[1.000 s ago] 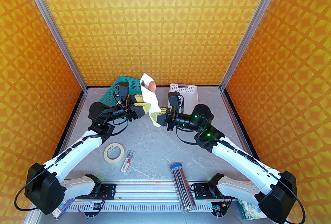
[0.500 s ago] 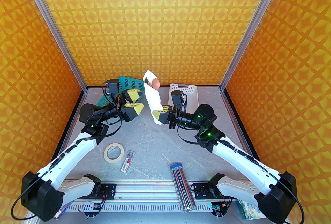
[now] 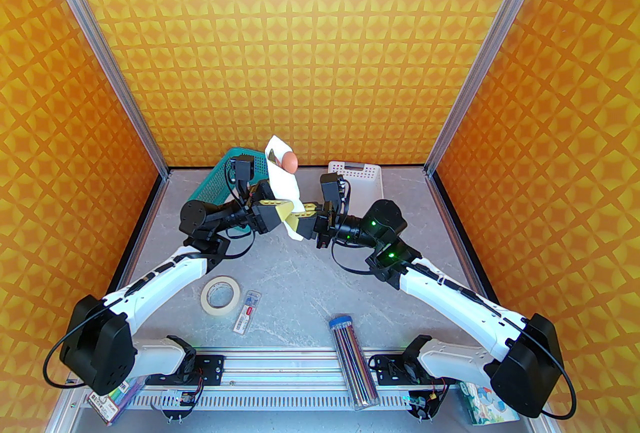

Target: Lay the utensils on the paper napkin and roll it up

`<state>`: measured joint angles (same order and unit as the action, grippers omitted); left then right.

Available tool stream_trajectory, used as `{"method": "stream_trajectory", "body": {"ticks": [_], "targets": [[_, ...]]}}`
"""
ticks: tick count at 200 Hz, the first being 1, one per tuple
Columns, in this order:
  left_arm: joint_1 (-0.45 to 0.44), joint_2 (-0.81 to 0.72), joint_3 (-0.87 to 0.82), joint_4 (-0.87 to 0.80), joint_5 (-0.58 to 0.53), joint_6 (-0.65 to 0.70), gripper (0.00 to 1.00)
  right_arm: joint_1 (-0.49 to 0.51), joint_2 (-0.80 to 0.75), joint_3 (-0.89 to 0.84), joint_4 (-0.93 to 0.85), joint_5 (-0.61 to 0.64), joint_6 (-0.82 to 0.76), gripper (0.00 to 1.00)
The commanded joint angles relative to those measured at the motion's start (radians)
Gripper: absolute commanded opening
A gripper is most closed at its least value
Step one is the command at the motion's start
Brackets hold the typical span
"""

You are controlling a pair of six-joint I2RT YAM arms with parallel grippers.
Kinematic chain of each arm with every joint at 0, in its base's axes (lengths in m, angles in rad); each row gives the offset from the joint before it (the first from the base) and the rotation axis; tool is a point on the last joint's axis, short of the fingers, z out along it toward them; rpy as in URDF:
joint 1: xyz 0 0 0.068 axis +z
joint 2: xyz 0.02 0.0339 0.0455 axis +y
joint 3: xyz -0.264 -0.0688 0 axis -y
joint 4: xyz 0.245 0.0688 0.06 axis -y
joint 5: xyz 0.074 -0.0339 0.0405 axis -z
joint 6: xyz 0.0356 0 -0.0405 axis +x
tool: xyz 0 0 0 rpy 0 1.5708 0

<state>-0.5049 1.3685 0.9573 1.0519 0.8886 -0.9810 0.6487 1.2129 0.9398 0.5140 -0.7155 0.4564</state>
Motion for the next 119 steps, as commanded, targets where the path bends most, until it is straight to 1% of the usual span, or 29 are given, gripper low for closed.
{"method": "stream_trajectory", "body": {"ticks": [1,32,72,109,119], "targets": [[-0.006,0.033,0.052,0.14,0.035,-0.096,0.85,0.003,0.001,0.028,0.057,-0.006,0.023,0.1],[-0.008,0.092,0.079,0.272,0.042,-0.213,0.78,0.005,-0.001,0.028,0.053,-0.009,0.021,0.1],[-0.009,0.122,0.09,0.326,0.043,-0.252,0.72,0.006,-0.015,0.016,0.04,0.0,0.016,0.11],[-0.007,0.137,0.106,0.356,0.054,-0.276,0.58,0.006,-0.035,0.008,0.014,0.008,-0.002,0.11],[-0.007,0.138,0.11,0.358,0.057,-0.274,0.5,0.006,-0.04,0.002,0.008,0.011,-0.005,0.11]]}}
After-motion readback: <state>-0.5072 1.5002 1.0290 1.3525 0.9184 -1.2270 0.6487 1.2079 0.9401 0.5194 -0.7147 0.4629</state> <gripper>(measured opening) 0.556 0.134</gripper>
